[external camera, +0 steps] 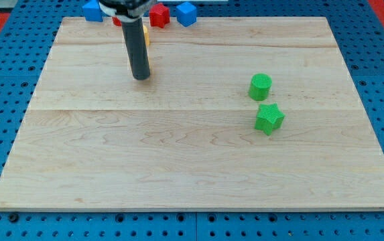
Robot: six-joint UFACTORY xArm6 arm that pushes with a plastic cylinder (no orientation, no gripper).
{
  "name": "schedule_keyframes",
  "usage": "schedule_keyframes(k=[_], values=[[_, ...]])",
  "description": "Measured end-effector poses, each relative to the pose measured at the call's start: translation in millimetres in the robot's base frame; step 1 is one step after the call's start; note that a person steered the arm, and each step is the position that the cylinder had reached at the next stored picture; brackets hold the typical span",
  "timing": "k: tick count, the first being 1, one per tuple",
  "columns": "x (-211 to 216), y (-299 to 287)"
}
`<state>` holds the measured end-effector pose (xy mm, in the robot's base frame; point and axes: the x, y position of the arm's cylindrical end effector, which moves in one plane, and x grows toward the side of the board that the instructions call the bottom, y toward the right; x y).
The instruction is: Move the green circle to diagonally bottom right of yellow hexagon
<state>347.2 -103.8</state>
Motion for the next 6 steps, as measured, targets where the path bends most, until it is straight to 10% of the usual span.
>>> schedule_keyframes(k=[1,4,6], values=[[15,-5],[16,248],[55,156]])
